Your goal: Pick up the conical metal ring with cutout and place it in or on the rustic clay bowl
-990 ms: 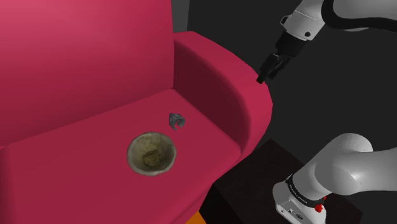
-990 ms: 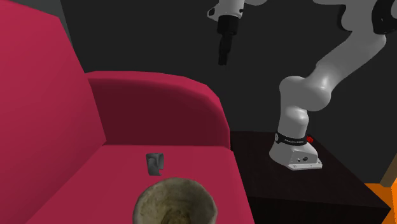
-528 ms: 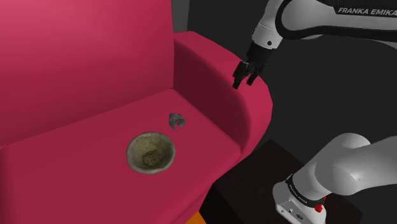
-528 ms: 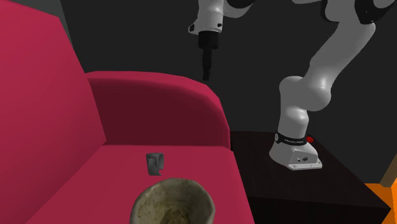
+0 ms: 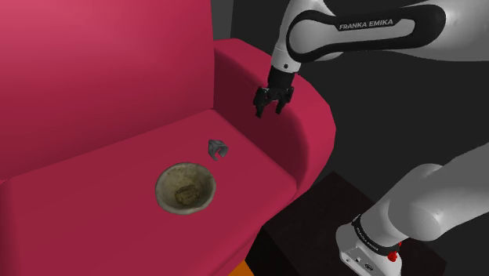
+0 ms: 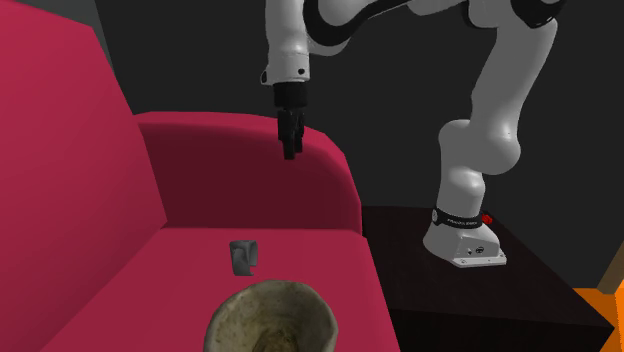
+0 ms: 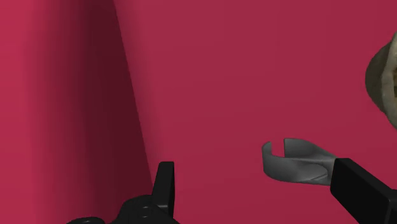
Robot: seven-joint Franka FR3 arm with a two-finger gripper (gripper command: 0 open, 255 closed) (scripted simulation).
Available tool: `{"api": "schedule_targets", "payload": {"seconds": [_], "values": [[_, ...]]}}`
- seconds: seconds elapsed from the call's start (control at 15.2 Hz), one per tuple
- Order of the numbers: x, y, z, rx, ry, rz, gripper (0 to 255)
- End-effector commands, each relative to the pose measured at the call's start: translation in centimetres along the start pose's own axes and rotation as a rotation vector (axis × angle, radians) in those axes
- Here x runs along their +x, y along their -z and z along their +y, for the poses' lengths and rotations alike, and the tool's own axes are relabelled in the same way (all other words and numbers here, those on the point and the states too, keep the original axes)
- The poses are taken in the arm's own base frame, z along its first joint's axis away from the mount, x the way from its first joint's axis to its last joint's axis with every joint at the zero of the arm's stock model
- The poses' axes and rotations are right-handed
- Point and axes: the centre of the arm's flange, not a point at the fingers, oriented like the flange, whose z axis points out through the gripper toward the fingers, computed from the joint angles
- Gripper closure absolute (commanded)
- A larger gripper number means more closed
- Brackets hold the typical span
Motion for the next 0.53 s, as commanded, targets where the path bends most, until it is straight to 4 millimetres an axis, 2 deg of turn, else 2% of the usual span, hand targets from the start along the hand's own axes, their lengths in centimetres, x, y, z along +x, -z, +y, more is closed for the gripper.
{"api": "schedule_targets", "payload": {"seconds": [0.0, 0.46], "values": [[2.0, -1.9, -1.0, 0.003, -0.018, -0.023, 0], [8.8, -8.6, -4.0, 0.01, -0.077, -0.1, 0]]}}
